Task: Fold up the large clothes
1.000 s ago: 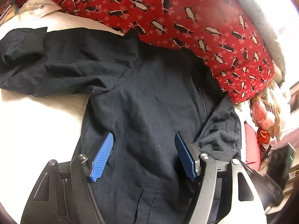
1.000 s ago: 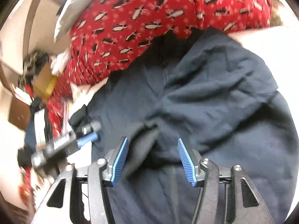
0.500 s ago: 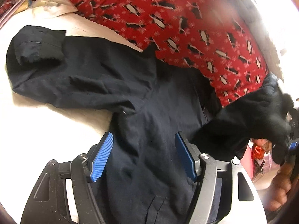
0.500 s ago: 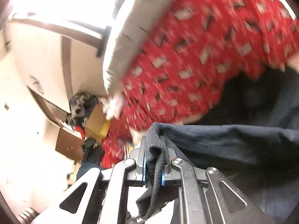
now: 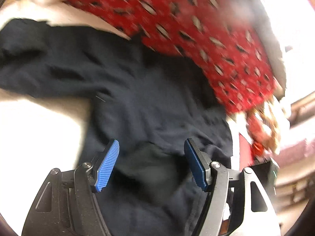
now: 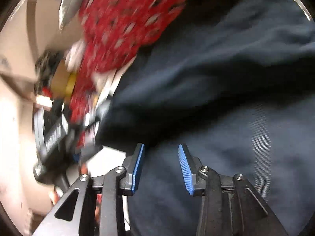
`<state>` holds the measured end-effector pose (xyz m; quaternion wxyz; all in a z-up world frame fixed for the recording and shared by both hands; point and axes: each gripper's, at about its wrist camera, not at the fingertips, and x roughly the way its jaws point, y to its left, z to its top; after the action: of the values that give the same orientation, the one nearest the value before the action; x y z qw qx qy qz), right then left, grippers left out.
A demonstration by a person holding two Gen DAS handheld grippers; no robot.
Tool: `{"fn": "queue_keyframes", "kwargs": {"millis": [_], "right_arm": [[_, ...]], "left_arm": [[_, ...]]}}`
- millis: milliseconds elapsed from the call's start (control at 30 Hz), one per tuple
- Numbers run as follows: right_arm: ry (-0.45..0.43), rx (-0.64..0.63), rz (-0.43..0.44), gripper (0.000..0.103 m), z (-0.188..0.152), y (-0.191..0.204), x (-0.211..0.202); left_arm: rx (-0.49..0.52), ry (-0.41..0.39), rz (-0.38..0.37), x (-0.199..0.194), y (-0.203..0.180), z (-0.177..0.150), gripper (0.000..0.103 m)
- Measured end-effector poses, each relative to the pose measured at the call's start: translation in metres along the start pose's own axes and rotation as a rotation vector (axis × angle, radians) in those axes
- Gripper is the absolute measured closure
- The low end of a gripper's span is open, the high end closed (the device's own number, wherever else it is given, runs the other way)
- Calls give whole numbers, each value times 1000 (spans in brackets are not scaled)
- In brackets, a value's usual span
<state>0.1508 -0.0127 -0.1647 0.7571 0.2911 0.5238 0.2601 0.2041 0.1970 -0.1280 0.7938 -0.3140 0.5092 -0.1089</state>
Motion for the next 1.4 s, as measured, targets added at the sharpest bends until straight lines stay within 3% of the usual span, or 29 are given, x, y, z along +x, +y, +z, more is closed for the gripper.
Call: {"fn": "queue_keyframes", "kwargs": {"millis": [100,267,400,500,600,767,833,900,933,967,1033,1200,1233,1300,1400], "right_arm": [[-131,170,19,52,26,-41,-39],[-213,315,41,47,40,-70,-67],[-179,346,59,46,31,-84,-68],[-181,342,71,45,14,-89,-74],[-181,360,81,45,1,-107,-81],[-228,382,106,44,0,-123,-91],[-248,400,104,43,-1,-131,-97],[-265,430,121,43,0,-142,-102],[-273,442,131,43,1,-146,-104],[-288,459,152,43,3,-152,-106],[-304,481,172,43,7,-159,-108],[-401,572,227,43,36,-181,-111],[-416,610,234,46,44,-187,-111],[-432,643,294,100,59,-192,-115],[-558,508,302,102,72,-174,-151]], "left_arm": [[23,29,-55,-4,-20,-7,35],[-1,6,-49,-29,-36,-15,35],[-39,-40,75,-46,-27,-28,33],[-95,-19,164,-37,-5,-42,29],[-187,61,106,-15,17,-57,29],[-224,163,-55,21,12,-72,29],[-227,154,-68,29,7,-71,29],[-243,90,-92,30,3,-61,29],[-239,46,-73,26,-1,-53,35],[-222,8,-62,21,-5,-46,60],[-178,-29,-43,13,-15,-30,90],[-116,-126,-37,-16,-38,4,90],[-99,-139,-43,-21,-44,9,90],[-62,-163,-56,-30,-49,15,90],[-25,-133,-70,-21,-45,12,89]]}}
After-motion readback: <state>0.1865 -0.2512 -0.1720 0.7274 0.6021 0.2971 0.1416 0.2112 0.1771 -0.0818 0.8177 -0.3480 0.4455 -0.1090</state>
